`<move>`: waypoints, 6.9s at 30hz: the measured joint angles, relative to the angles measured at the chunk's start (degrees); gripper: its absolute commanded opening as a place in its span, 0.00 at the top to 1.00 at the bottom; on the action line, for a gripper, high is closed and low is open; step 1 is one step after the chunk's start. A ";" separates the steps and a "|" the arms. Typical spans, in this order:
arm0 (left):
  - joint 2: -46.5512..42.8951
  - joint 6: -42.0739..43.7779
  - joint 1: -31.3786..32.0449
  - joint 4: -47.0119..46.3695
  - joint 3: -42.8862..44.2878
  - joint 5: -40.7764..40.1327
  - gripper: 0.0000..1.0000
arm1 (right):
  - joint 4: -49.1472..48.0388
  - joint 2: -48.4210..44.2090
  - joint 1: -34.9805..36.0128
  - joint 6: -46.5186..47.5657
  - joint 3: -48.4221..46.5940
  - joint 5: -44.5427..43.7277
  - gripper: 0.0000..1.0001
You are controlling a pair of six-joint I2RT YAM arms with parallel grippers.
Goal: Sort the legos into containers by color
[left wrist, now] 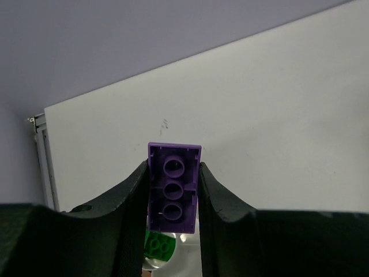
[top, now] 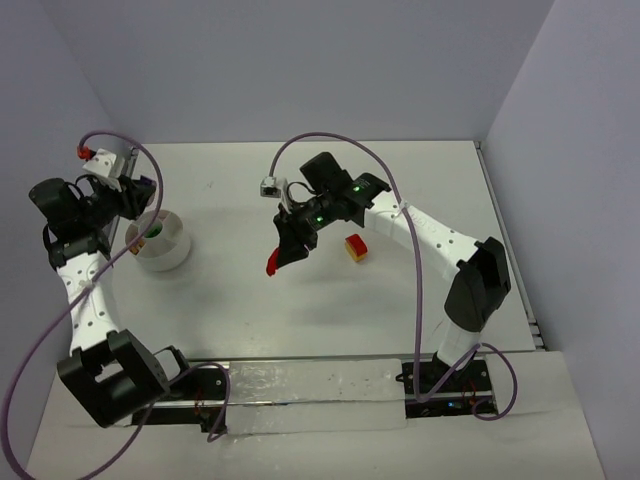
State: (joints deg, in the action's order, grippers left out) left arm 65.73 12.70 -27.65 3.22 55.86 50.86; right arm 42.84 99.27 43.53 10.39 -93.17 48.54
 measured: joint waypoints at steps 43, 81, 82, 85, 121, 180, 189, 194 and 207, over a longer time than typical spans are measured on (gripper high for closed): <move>49.23 65.16 -2.77 69.26 45.66 6.02 0.93 | -1.15 4.36 -4.05 1.51 2.40 4.50 1.00; 51.45 68.92 -3.57 72.17 51.43 5.23 0.81 | 1.53 6.84 -4.05 2.58 -0.63 5.59 1.00; 51.51 68.92 -3.57 72.17 51.43 5.16 0.81 | 1.55 6.86 -4.05 2.58 -0.63 5.57 1.00; 51.67 68.92 -3.57 72.17 51.43 4.99 0.79 | 1.66 6.86 -4.05 2.58 -0.63 5.57 1.00; 55.24 68.55 -3.53 72.85 52.11 3.60 0.38 | 2.28 7.10 -4.05 1.83 -2.81 4.99 1.00; -10.42 1.98 25.42 13.17 -1.61 20.08 0.43 | -89.10 11.56 -5.03 -96.27 14.93 11.51 1.00; -10.09 -0.45 26.33 9.12 -1.63 14.87 1.00 | -89.12 11.56 -4.75 -98.74 15.07 11.63 1.00; -10.60 -0.44 26.39 10.10 -1.42 13.29 1.00 | -89.08 11.56 -4.77 -99.32 15.09 11.38 0.61; -9.59 16.04 22.73 39.70 11.49 7.96 1.00 | -81.09 10.34 -4.63 -91.25 15.12 10.91 0.00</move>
State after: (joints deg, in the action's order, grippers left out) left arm 56.14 28.74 -4.91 42.93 67.35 58.82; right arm -38.26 109.61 38.90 -80.85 -78.05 59.45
